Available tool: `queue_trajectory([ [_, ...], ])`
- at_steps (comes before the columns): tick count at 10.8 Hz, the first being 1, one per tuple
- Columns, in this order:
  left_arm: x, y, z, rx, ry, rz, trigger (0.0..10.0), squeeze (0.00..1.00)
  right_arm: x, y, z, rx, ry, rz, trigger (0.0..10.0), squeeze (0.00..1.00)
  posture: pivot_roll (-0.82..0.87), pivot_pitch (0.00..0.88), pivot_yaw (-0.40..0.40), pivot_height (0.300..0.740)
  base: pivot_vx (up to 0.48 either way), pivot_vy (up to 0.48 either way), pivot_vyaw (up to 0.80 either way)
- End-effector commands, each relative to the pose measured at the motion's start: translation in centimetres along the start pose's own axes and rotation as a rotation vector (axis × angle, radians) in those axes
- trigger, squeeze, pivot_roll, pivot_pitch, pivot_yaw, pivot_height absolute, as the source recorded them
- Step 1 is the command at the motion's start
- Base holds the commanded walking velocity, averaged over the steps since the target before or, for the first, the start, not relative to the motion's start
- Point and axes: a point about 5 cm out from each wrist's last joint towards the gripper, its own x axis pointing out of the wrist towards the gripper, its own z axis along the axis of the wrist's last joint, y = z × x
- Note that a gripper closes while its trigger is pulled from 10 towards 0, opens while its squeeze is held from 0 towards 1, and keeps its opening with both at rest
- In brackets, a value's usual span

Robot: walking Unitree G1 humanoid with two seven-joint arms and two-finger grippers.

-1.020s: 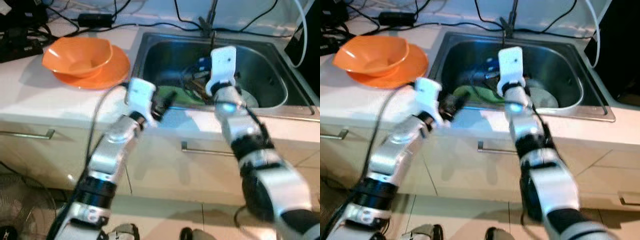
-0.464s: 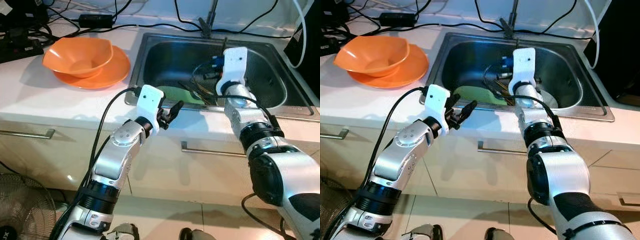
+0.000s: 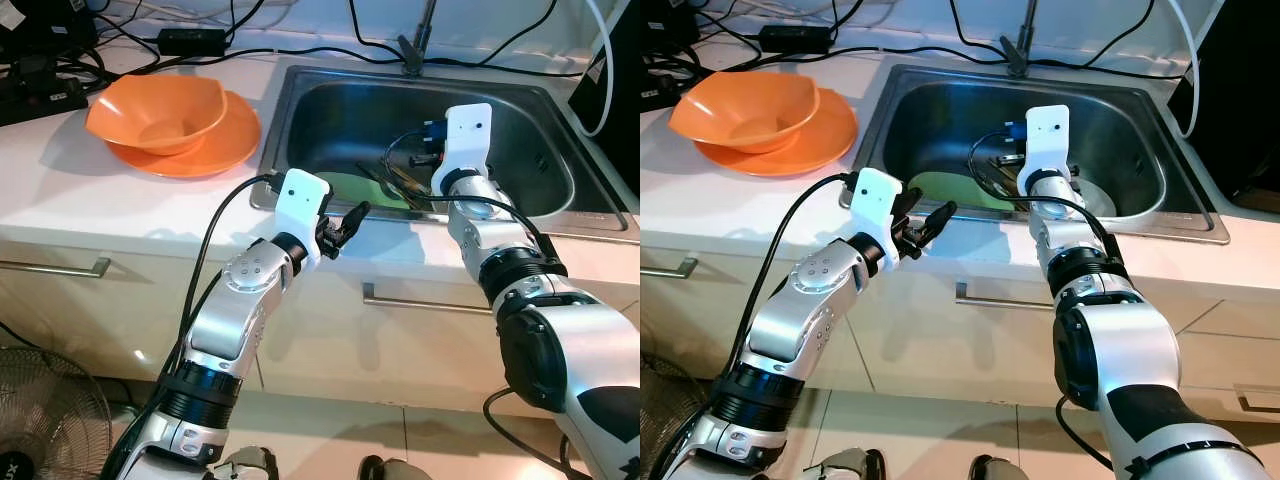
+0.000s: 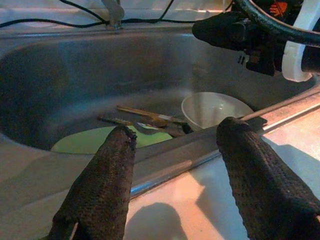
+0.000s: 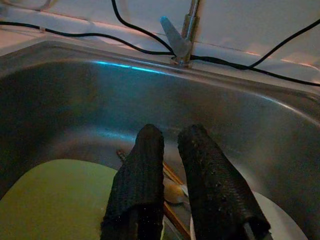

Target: Kitchen organization

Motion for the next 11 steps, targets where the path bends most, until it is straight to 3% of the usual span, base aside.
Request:
queue_trajectory([
  [1,0.1,-0.4,0.7,0.014,-0.018,-0.012,10.0,0.0,0.2,-0.3,0.5,-0.001,-0.003,-0.006,10.0,0.0,0.15,0.072,-0.058,0.74,0.0,0.0,0.0],
  [4,0.0,-0.1,1.0,0.012,-0.044,0.013,10.0,0.0,0.3,-0.3,1.3,-0.009,-0.05,-0.008,10.0,0.0,0.15,0.079,-0.057,0.74,0.0,0.0,0.0],
  [7,-0.2,2.2,3.1,0.114,-0.163,0.166,10.0,0.0,0.0,1.2,5.1,0.02,-0.311,0.055,10.0,0.0,0.12,0.085,-0.054,0.74,0.0,0.0,0.0],
  [11,-0.8,4.4,3.8,0.149,-0.238,0.297,10.0,0.0,-2.3,-0.2,6.1,0.047,-0.478,0.028,10.0,0.0,0.09,0.076,-0.052,0.74,0.0,0.0,0.0],
])
